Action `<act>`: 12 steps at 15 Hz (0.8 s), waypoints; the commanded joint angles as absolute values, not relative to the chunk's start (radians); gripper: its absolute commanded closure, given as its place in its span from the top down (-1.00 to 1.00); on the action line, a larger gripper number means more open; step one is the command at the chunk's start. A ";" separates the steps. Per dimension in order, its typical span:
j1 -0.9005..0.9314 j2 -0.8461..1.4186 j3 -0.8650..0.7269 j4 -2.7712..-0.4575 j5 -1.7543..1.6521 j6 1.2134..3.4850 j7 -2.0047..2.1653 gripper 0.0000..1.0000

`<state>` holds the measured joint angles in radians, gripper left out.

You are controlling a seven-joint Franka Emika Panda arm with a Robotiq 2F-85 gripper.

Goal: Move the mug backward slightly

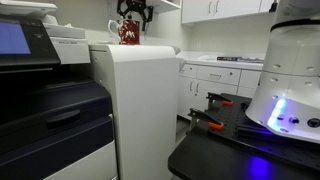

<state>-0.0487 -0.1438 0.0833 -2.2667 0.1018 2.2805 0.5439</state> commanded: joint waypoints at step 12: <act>-0.028 -0.109 0.073 -2.211 0.052 2.325 0.645 -0.95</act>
<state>-0.0366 -0.1085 0.0836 -2.2300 0.0454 2.3014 0.6030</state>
